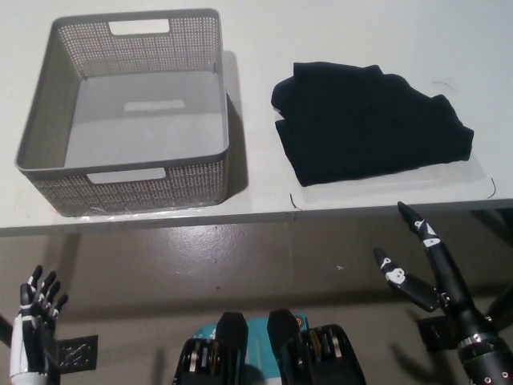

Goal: Use the right hand to pick up a t shirt on the right hand side and place it into a contianer on the left side

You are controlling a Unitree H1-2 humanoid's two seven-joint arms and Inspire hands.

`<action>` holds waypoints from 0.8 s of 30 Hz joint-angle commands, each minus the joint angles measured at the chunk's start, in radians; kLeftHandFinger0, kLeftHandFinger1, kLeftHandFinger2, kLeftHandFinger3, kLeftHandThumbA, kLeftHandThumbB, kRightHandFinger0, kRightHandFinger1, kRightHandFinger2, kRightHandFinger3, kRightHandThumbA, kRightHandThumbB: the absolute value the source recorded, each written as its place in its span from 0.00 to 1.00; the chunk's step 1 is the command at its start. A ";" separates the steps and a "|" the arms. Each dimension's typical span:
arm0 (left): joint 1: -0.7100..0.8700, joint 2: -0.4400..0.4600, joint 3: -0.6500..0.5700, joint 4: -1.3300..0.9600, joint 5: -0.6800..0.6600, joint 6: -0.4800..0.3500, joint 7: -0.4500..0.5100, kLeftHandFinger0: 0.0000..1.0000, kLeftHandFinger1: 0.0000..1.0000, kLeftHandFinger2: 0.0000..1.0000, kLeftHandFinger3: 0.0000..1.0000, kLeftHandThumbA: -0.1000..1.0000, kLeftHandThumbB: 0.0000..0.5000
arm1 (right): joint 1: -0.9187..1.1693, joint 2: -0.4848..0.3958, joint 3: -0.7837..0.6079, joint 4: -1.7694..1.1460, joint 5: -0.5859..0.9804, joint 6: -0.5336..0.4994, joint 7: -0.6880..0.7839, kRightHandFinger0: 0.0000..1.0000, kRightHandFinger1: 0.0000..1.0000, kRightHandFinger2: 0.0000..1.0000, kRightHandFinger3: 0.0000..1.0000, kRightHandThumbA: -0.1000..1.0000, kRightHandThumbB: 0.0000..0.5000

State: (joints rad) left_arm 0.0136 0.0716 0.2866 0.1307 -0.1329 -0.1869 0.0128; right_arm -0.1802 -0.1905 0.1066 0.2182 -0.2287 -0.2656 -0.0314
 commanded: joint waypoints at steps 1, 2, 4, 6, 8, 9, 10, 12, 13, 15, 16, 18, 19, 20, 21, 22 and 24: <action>-0.025 0.021 0.017 -0.017 -0.023 -0.038 0.015 1.00 1.00 1.00 1.00 0.98 0.23 | -0.028 0.011 -0.009 -0.099 -0.108 -0.050 -0.074 1.00 1.00 1.00 1.00 0.69 1.00; -0.027 0.021 0.018 -0.015 -0.025 -0.039 0.016 1.00 1.00 1.00 1.00 0.97 0.23 | -0.032 0.011 -0.009 -0.099 -0.110 -0.049 -0.074 1.00 1.00 1.00 1.00 0.69 1.00; -0.030 0.022 0.018 -0.011 -0.024 -0.043 0.016 1.00 1.00 1.00 1.00 0.95 0.18 | -0.037 0.004 -0.024 -0.162 -0.152 -0.029 -0.094 1.00 1.00 1.00 1.00 0.69 1.00; -0.031 0.021 0.018 -0.010 -0.024 -0.046 0.015 1.00 1.00 1.00 1.00 0.95 0.18 | -0.042 -0.003 -0.032 -0.188 -0.168 -0.018 -0.095 1.00 1.00 1.00 1.00 0.67 1.00; -0.030 0.019 0.017 -0.001 -0.017 -0.057 0.017 1.00 1.00 1.00 1.00 0.95 0.13 | -0.071 -0.022 -0.052 -0.239 -0.217 0.024 -0.099 1.00 1.00 1.00 1.00 0.66 1.00; -0.028 0.023 0.018 0.001 -0.014 -0.059 0.016 1.00 1.00 1.00 1.00 0.95 0.13 | -0.086 -0.027 -0.057 -0.252 -0.238 0.040 -0.099 1.00 1.00 1.00 1.00 0.66 1.00; -0.027 0.024 0.020 0.002 -0.019 -0.058 0.015 1.00 1.00 1.00 1.00 0.95 0.14 | -0.103 -0.029 -0.063 -0.261 -0.254 0.055 -0.100 1.00 1.00 1.00 1.00 0.66 1.00; -0.030 0.022 0.021 0.005 -0.021 -0.056 0.017 1.00 1.00 1.00 1.00 0.94 0.14 | -0.124 -0.037 -0.066 -0.272 -0.276 0.079 -0.090 1.00 1.00 1.00 1.00 0.65 1.00; -0.030 0.023 0.020 0.006 -0.021 -0.054 0.016 1.00 1.00 1.00 1.00 0.94 0.16 | -0.142 -0.045 -0.063 -0.276 -0.292 0.104 -0.077 1.00 1.00 1.00 1.00 0.67 1.00; -0.029 0.023 0.019 0.003 -0.020 -0.045 0.016 1.00 1.00 1.00 1.00 0.93 0.18 | -0.192 -0.068 -0.052 -0.280 -0.337 0.169 -0.040 1.00 1.00 1.00 1.00 0.70 1.00; -0.024 0.018 0.019 -0.005 -0.027 -0.039 0.013 1.00 1.00 1.00 1.00 0.92 0.14 | -0.235 -0.087 -0.037 -0.264 -0.371 0.209 -0.010 1.00 1.00 1.00 1.00 0.73 1.00; -0.021 0.016 0.019 -0.007 -0.028 -0.036 0.014 1.00 1.00 1.00 1.00 0.90 0.13 | -0.295 -0.108 -0.018 -0.229 -0.399 0.256 0.027 1.00 1.00 1.00 1.00 0.74 1.00; -0.020 0.016 0.018 -0.004 -0.023 -0.040 0.015 1.00 1.00 1.00 1.00 0.90 0.13 | -0.317 -0.117 -0.009 -0.215 -0.405 0.279 0.041 1.00 1.00 1.00 1.00 0.74 1.00; -0.019 0.015 0.017 -0.004 -0.022 -0.039 0.016 1.00 1.00 1.00 1.00 0.90 0.13 | -0.346 -0.126 0.000 -0.178 -0.408 0.288 0.046 1.00 1.00 1.00 1.00 0.75 1.00; -0.019 0.014 0.017 -0.003 -0.022 -0.040 0.016 1.00 1.00 1.00 1.00 0.91 0.14 | -0.357 -0.131 0.006 -0.166 -0.415 0.301 0.052 1.00 1.00 1.00 1.00 0.77 1.00; -0.019 0.013 0.017 -0.003 -0.022 -0.040 0.016 1.00 1.00 1.00 1.00 0.91 0.14 | -0.374 -0.136 0.014 -0.148 -0.426 0.316 0.059 1.00 1.00 1.00 1.00 0.77 1.00; -0.019 0.015 0.014 -0.002 -0.021 -0.046 0.012 1.00 1.00 1.00 1.00 0.92 0.13 | -0.427 -0.157 0.041 -0.072 -0.431 0.340 0.091 1.00 1.00 1.00 1.00 0.80 1.00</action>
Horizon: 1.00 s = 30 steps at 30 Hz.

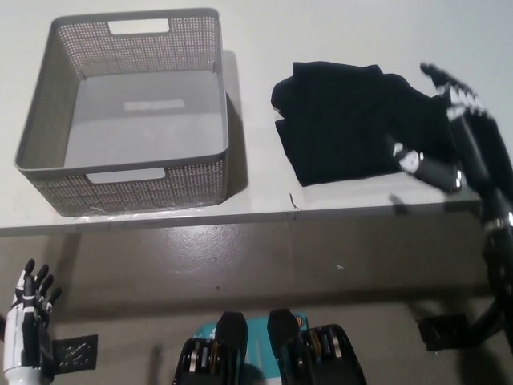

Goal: Use the right hand to pick up a t shirt on the right hand side and place it into a contianer on the left side

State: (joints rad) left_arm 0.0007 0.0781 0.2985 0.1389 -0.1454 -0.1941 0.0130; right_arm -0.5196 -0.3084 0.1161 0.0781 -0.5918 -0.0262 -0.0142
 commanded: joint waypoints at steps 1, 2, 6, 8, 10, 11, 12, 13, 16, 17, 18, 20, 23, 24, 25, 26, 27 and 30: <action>-0.005 0.009 0.000 -0.010 -0.007 -0.040 0.010 1.00 1.00 1.00 1.00 0.92 0.12 | -0.098 -0.044 0.042 0.086 -0.075 0.102 0.074 1.00 1.00 1.00 1.00 0.82 1.00; -0.005 0.012 -0.003 -0.010 -0.004 -0.040 0.007 1.00 1.00 1.00 1.00 0.93 0.13 | -0.138 -0.055 0.070 0.169 -0.094 0.093 0.076 1.00 1.00 1.00 1.00 0.86 1.00; -0.006 0.015 -0.009 -0.012 0.005 -0.038 0.009 1.00 1.00 1.00 1.00 0.94 0.16 | -0.198 -0.065 0.137 0.315 -0.130 0.092 0.065 1.00 1.00 1.00 1.00 0.93 1.00; -0.011 0.019 -0.011 -0.007 0.016 -0.043 0.012 1.00 1.00 1.00 1.00 0.95 0.17 | -0.215 -0.069 0.155 0.348 -0.121 0.094 0.065 1.00 1.00 1.00 1.00 0.90 1.00; -0.014 0.020 -0.012 -0.006 0.016 -0.036 0.013 1.00 1.00 1.00 1.00 0.97 0.34 | -0.241 -0.076 0.185 0.407 -0.131 0.085 0.066 1.00 1.00 1.00 1.00 0.90 1.00; -0.014 0.020 -0.013 -0.007 0.015 -0.036 0.012 1.00 1.00 1.00 1.00 0.97 0.37 | -0.250 -0.080 0.197 0.426 -0.133 0.084 0.073 1.00 1.00 1.00 1.00 0.91 1.00; -0.014 0.022 -0.013 -0.008 0.017 -0.035 0.014 1.00 1.00 1.00 1.00 0.96 0.38 | -0.256 -0.081 0.207 0.437 -0.135 0.086 0.077 1.00 1.00 1.00 1.00 0.91 1.00; -0.016 0.023 -0.012 -0.010 0.014 -0.032 0.015 1.00 1.00 1.00 1.00 0.96 0.37 | -0.265 -0.082 0.215 0.456 -0.132 0.080 0.077 1.00 1.00 1.00 1.00 0.90 1.00; -0.021 0.026 -0.014 -0.016 0.013 -0.026 0.014 1.00 1.00 1.00 1.00 0.95 0.36 | -0.287 -0.093 0.253 0.485 -0.147 0.075 0.096 1.00 1.00 1.00 1.00 0.90 1.00; -0.021 0.028 -0.015 -0.017 0.013 -0.023 0.013 1.00 1.00 1.00 1.00 0.95 0.37 | -0.290 -0.094 0.259 0.492 -0.146 0.073 0.096 1.00 1.00 1.00 1.00 0.89 1.00; -0.020 0.030 -0.015 -0.018 0.013 -0.022 0.012 1.00 1.00 1.00 1.00 0.95 0.37 | -0.290 -0.095 0.263 0.495 -0.144 0.074 0.095 1.00 1.00 1.00 1.00 0.89 1.00; -0.020 0.028 -0.014 -0.019 0.007 -0.021 0.012 1.00 1.00 1.00 1.00 0.93 0.30 | -0.292 -0.096 0.273 0.501 -0.143 0.074 0.097 1.00 1.00 1.00 1.00 0.88 1.00; -0.023 0.030 -0.013 -0.021 0.009 -0.018 0.015 1.00 1.00 1.00 1.00 0.92 0.19 | -0.293 -0.096 0.282 0.518 -0.141 0.070 0.097 1.00 1.00 1.00 1.00 0.90 1.00; -0.022 0.031 -0.014 -0.025 0.009 -0.014 0.014 1.00 1.00 1.00 1.00 0.92 0.16 | -0.294 -0.096 0.284 0.527 -0.141 0.069 0.094 1.00 1.00 1.00 1.00 0.91 1.00; -0.022 0.030 -0.014 -0.025 0.010 -0.013 0.015 1.00 1.00 1.00 1.00 0.92 0.16 | -0.296 -0.097 0.287 0.536 -0.143 0.068 0.093 1.00 1.00 1.00 1.00 0.92 1.00; -0.024 0.032 -0.014 -0.025 0.012 -0.014 0.014 1.00 1.00 1.00 1.00 0.92 0.16 | -0.308 -0.094 0.294 0.565 -0.145 0.062 0.091 1.00 1.00 1.00 1.00 0.92 1.00; -0.026 0.034 -0.015 -0.025 0.014 -0.013 0.014 1.00 1.00 1.00 1.00 0.92 0.14 | -0.321 -0.091 0.299 0.595 -0.144 0.057 0.089 1.00 1.00 1.00 1.00 0.91 1.00; -0.029 0.033 -0.020 -0.029 0.019 -0.008 0.015 1.00 1.00 1.00 1.00 0.93 0.19 | -0.374 -0.080 0.315 0.702 -0.148 0.050 0.074 1.00 1.00 1.00 1.00 0.92 1.00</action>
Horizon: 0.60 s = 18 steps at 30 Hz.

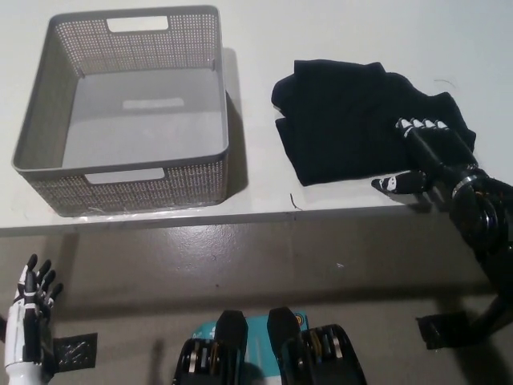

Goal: Use the right hand to pick up a t shirt on the right hand side and place it into a contianer on the left side

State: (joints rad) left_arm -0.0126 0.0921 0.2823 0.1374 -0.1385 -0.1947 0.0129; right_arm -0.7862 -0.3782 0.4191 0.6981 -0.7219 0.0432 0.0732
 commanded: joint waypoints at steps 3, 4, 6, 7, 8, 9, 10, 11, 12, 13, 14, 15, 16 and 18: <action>-0.018 0.023 -0.007 -0.023 0.015 -0.010 0.011 1.00 1.00 1.00 1.00 0.94 0.20 | -0.162 0.005 0.020 0.179 -0.008 -0.029 -0.021 1.00 1.00 1.00 1.00 0.91 1.00; -0.020 0.021 -0.007 -0.024 0.014 -0.005 0.013 1.00 1.00 1.00 1.00 0.94 0.18 | -0.206 0.021 0.017 0.259 0.002 -0.036 -0.042 1.00 1.00 1.00 1.00 0.87 1.00; -0.022 0.022 -0.007 -0.026 0.015 -0.003 0.013 0.99 1.00 1.00 1.00 0.94 0.18 | -0.215 0.024 0.019 0.282 0.005 -0.047 -0.051 1.00 1.00 1.00 1.00 0.86 1.00; -0.023 0.026 -0.006 -0.025 0.022 -0.003 0.016 0.99 1.00 1.00 1.00 0.94 0.15 | -0.266 0.046 -0.009 0.369 0.039 -0.068 -0.096 1.00 1.00 1.00 1.00 0.64 0.92; -0.023 0.025 -0.006 -0.023 0.028 -0.003 0.020 0.99 1.00 1.00 1.00 0.94 0.15 | -0.289 0.054 -0.030 0.413 0.063 -0.091 -0.123 1.00 1.00 1.00 1.00 0.57 0.95; -0.022 0.024 -0.007 -0.024 0.029 -0.003 0.019 0.99 1.00 1.00 1.00 0.94 0.15 | -0.290 0.053 -0.030 0.421 0.064 -0.096 -0.127 1.00 1.00 1.00 1.00 0.57 0.95; -0.023 0.023 -0.007 -0.024 0.022 0.002 0.016 0.99 1.00 1.00 1.00 0.95 0.17 | -0.304 0.055 -0.047 0.451 0.081 -0.128 -0.159 1.00 1.00 1.00 1.00 0.43 0.90; -0.021 0.023 -0.007 -0.027 0.021 0.001 0.015 0.98 1.00 1.00 1.00 0.96 0.18 | -0.323 0.067 -0.154 0.497 0.202 -0.201 -0.176 1.00 1.00 1.00 1.00 0.02 0.73; -0.017 0.022 -0.006 -0.030 0.020 0.001 0.015 0.97 1.00 1.00 1.00 0.95 0.16 | -0.327 0.073 -0.191 0.515 0.232 -0.225 -0.196 0.98 0.85 0.88 0.88 0.00 0.60; -0.015 0.022 -0.005 -0.032 0.020 0.001 0.015 0.97 1.00 1.00 1.00 0.95 0.15 | -0.337 0.079 -0.220 0.531 0.247 -0.233 -0.224 0.86 0.74 0.75 0.74 0.00 0.57; -0.017 0.023 -0.006 -0.031 0.020 0.001 0.015 0.96 1.00 1.00 1.00 0.95 0.15 | -0.343 0.082 -0.233 0.541 0.245 -0.237 -0.233 0.75 0.62 0.62 0.60 0.00 0.55; -0.017 0.021 -0.006 -0.030 0.021 -0.002 0.016 0.96 1.00 1.00 1.00 0.95 0.13 | -0.350 0.080 -0.237 0.548 0.238 -0.249 -0.246 0.67 0.54 0.51 0.48 0.00 0.54; -0.017 0.022 -0.005 -0.034 0.022 0.002 0.018 0.95 1.00 1.00 1.00 0.96 0.11 | -0.356 0.081 -0.247 0.554 0.239 -0.257 -0.253 0.61 0.51 0.48 0.44 0.00 0.56; -0.019 0.026 -0.002 -0.047 0.011 0.023 0.013 0.96 1.00 1.00 1.00 0.99 0.10 | -0.368 0.094 -0.292 0.540 0.266 -0.270 -0.274 0.60 0.50 0.50 0.47 0.00 0.62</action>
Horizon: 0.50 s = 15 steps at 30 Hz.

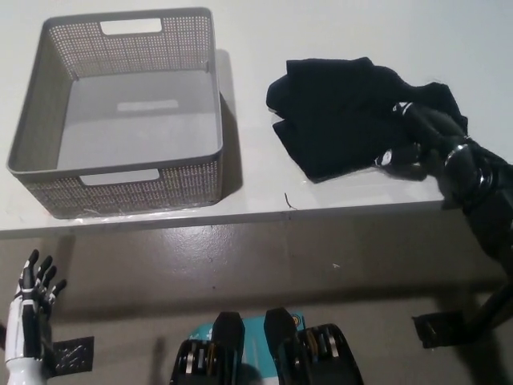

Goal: Use the right hand to pick up a t shirt on the right hand side and place it into a contianer on the left side

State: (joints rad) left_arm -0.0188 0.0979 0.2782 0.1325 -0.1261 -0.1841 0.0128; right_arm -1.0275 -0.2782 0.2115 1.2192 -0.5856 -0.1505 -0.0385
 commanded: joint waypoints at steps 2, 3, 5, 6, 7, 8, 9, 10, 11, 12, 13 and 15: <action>-0.013 0.022 0.003 -0.049 -0.012 0.024 0.008 0.99 1.00 1.00 1.00 1.00 0.13 | -0.131 0.003 -0.111 0.011 0.142 -0.081 -0.168 0.55 0.48 0.50 0.46 0.00 0.63; -0.010 0.022 0.002 -0.053 -0.015 0.027 0.006 1.00 1.00 1.00 1.00 1.00 0.15 | -0.129 0.007 -0.121 0.006 0.147 -0.096 -0.181 0.52 0.46 0.48 0.45 0.00 0.64; -0.005 0.021 0.002 -0.053 -0.015 0.028 0.007 1.00 1.00 1.00 1.00 1.00 0.11 | -0.124 0.014 -0.127 -0.011 0.139 -0.101 -0.211 0.51 0.45 0.47 0.44 0.00 0.64; -0.007 0.019 0.002 -0.040 -0.006 0.016 0.012 0.98 1.00 1.00 1.00 1.00 0.11 | -0.122 0.020 -0.136 -0.033 0.145 -0.103 -0.225 0.55 0.47 0.49 0.46 0.00 0.62; -0.006 0.018 0.002 -0.042 -0.004 0.017 0.015 0.96 1.00 1.00 1.00 1.00 0.10 | -0.123 0.025 -0.148 -0.042 0.161 -0.109 -0.218 0.56 0.48 0.49 0.46 0.00 0.60; -0.007 0.019 0.000 -0.039 -0.002 0.017 0.013 0.96 1.00 1.00 1.00 1.00 0.15 | -0.124 0.028 -0.153 -0.049 0.164 -0.111 -0.220 0.57 0.48 0.50 0.47 0.00 0.59; -0.008 0.017 -0.001 -0.037 -0.001 0.017 0.014 0.96 1.00 1.00 1.00 1.00 0.15 | -0.123 0.027 -0.153 -0.049 0.164 -0.111 -0.220 0.57 0.48 0.50 0.47 0.00 0.59; -0.009 0.018 -0.001 -0.035 -0.005 0.019 0.011 0.96 1.00 1.00 1.00 1.00 0.15 | -0.130 0.027 -0.148 -0.046 0.162 -0.125 -0.217 0.58 0.50 0.51 0.48 0.00 0.57; -0.007 0.019 -0.002 -0.037 -0.005 0.023 0.009 0.96 1.00 1.00 1.00 1.00 0.16 | -0.134 0.029 -0.145 -0.045 0.164 -0.128 -0.216 0.59 0.51 0.53 0.50 0.00 0.56; -0.002 0.020 -0.004 -0.046 -0.008 0.034 0.005 0.97 1.00 1.00 1.00 0.99 0.14 | -0.138 0.032 -0.143 -0.046 0.167 -0.131 -0.220 0.60 0.53 0.55 0.51 0.00 0.55; 0.001 0.020 -0.005 -0.049 -0.008 0.035 0.003 0.97 1.00 1.00 1.00 0.98 0.13 | -0.140 0.035 -0.143 -0.047 0.171 -0.138 -0.226 0.62 0.54 0.56 0.52 0.00 0.55; 0.007 0.019 -0.006 -0.057 -0.005 0.042 0.005 0.96 1.00 1.00 1.00 0.98 0.10 | -0.139 0.041 -0.147 -0.050 0.180 -0.145 -0.236 0.65 0.57 0.59 0.53 0.00 0.55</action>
State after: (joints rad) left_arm -0.0176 0.1024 0.2775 0.1165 -0.1290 -0.1553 0.0125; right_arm -1.0818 -0.2327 0.0815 1.2119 -0.4575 -0.2159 -0.1971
